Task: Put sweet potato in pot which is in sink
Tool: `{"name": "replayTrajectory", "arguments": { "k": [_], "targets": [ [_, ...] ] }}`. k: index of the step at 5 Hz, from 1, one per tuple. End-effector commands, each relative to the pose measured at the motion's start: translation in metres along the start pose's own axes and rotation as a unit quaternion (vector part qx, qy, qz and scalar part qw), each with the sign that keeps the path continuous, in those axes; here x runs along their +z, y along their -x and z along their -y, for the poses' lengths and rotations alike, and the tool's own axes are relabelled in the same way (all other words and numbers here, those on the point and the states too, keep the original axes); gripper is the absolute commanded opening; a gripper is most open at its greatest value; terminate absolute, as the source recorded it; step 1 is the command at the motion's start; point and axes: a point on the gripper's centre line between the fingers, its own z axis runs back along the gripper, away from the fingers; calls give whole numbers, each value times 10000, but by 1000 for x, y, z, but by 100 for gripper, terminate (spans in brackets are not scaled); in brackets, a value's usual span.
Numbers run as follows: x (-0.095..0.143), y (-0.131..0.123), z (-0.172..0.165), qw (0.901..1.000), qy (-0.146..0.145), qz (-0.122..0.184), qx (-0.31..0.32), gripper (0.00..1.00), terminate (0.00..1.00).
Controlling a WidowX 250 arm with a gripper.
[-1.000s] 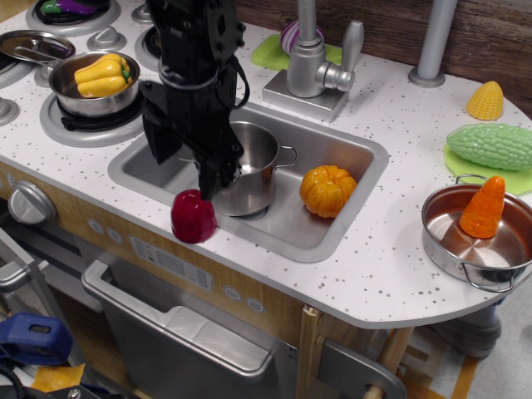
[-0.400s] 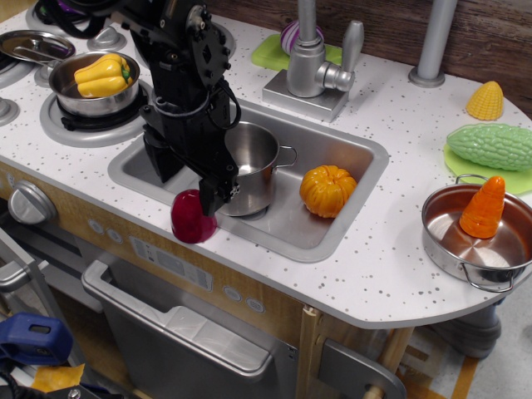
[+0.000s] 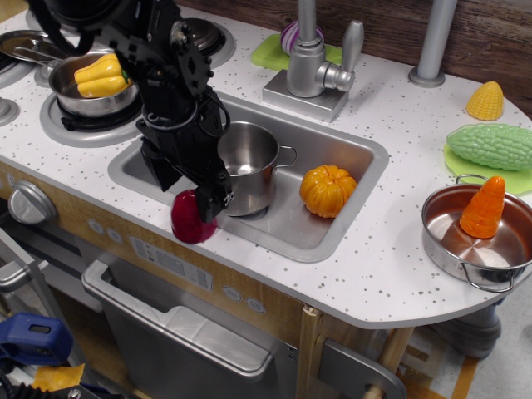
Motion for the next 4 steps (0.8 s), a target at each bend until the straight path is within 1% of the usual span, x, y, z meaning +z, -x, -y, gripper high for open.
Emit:
{"name": "replayTrajectory", "arguments": {
  "k": [1, 2, 3, 4],
  "targets": [
    [-7, 3, -4, 9996, 82, 243, 124, 100, 0],
    [-13, 7, 1, 9990, 90, 347, 266, 100, 0],
    [-14, 8, 5, 9987, 57, 362, 358, 0, 0],
    [-11, 5, 5, 9987, 13, 403, 303, 0, 0]
  ]
}}
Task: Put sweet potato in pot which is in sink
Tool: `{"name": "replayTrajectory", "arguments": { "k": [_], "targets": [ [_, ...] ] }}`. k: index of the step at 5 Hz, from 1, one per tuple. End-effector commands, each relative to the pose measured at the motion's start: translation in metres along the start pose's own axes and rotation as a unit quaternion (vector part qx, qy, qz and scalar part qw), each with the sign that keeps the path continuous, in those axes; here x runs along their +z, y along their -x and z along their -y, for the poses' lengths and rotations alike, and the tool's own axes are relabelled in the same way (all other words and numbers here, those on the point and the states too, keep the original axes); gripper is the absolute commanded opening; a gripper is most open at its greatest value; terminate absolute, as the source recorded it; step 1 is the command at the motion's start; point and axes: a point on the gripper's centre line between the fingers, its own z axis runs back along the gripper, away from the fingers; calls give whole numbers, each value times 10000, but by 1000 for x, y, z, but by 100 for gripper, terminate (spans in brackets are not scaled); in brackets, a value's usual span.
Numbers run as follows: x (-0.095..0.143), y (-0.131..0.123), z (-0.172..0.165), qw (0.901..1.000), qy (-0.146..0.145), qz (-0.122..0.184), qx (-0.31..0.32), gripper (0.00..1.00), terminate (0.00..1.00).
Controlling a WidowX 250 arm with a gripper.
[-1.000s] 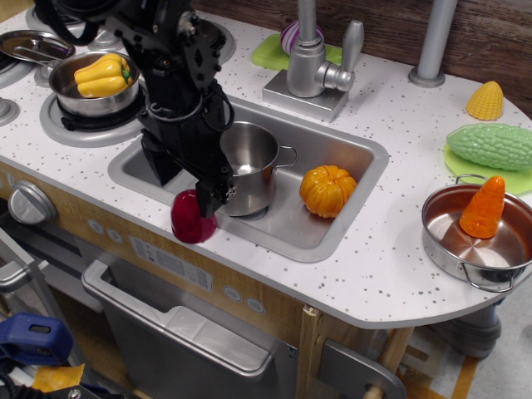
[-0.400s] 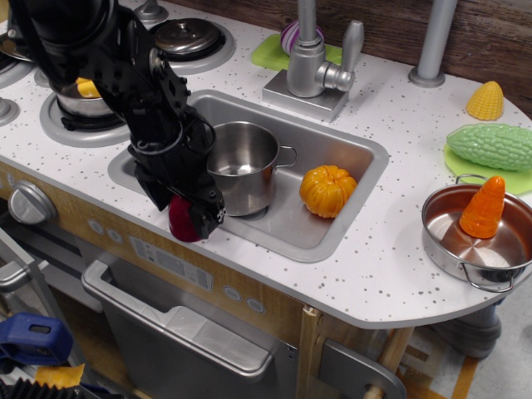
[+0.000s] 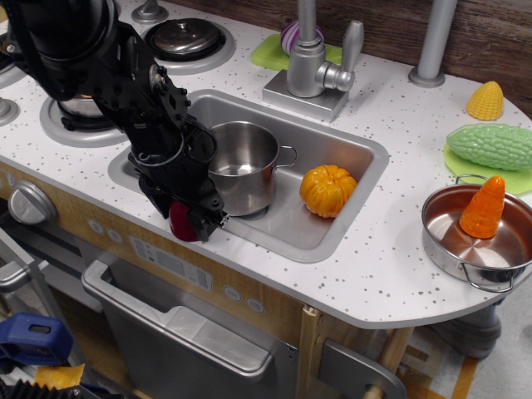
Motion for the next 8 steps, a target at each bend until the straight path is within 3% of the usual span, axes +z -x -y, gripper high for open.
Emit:
{"name": "replayTrajectory", "arguments": {
  "k": [1, 2, 3, 6, 7, 8],
  "targets": [
    [26, -25, -9, 9988, -251, 59, -406, 0, 0],
    [43, -53, -22, 9954, -363, -9, -890, 0, 0],
    [46, -75, -33, 9917, -308, 96, -1246, 0, 0],
    [8, -117, -43, 9828, -208, 545, -1753, 0, 0],
    [-5, -121, -52, 9796, 10, 705, -1881, 100, 0],
    [-9, -118, -55, 9780, 172, 772, -1932, 100, 0]
  ]
}}
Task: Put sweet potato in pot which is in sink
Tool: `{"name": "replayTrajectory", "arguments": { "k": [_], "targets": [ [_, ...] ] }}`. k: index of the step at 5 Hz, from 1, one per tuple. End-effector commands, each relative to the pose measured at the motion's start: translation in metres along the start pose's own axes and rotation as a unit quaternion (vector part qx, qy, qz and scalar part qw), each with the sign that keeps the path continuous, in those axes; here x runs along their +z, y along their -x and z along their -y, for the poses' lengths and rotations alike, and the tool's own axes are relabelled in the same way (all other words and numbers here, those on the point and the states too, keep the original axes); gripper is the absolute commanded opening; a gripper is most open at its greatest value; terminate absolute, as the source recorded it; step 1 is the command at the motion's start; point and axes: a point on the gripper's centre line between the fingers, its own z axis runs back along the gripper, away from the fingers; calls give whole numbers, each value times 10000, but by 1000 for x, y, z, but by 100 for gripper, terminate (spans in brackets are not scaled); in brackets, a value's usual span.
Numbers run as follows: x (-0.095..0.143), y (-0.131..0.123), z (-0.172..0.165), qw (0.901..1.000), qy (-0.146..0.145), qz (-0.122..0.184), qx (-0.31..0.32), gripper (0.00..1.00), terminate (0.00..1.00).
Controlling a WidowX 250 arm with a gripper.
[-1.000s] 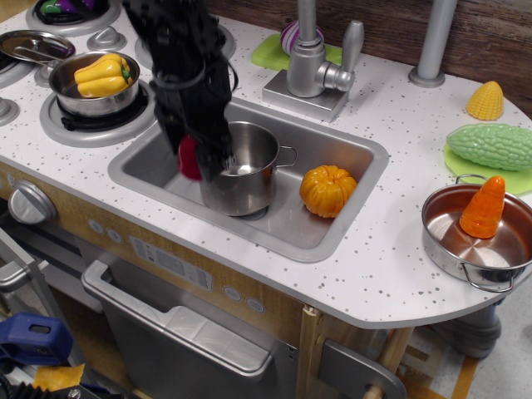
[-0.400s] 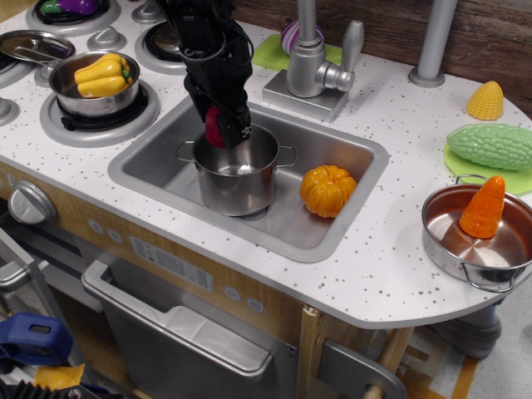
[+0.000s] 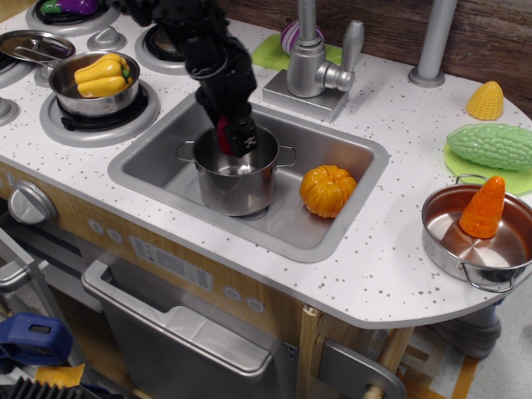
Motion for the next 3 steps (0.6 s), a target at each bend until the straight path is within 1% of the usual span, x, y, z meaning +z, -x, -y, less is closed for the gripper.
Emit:
{"name": "replayTrajectory", "arguments": {
  "k": [1, 2, 3],
  "targets": [
    [13, -9, -13, 9996, -161, 221, -71, 100, 0],
    [13, -9, -13, 9996, -161, 221, -71, 100, 0],
    [13, -9, -13, 9996, -161, 221, -71, 100, 100]
  ]
}}
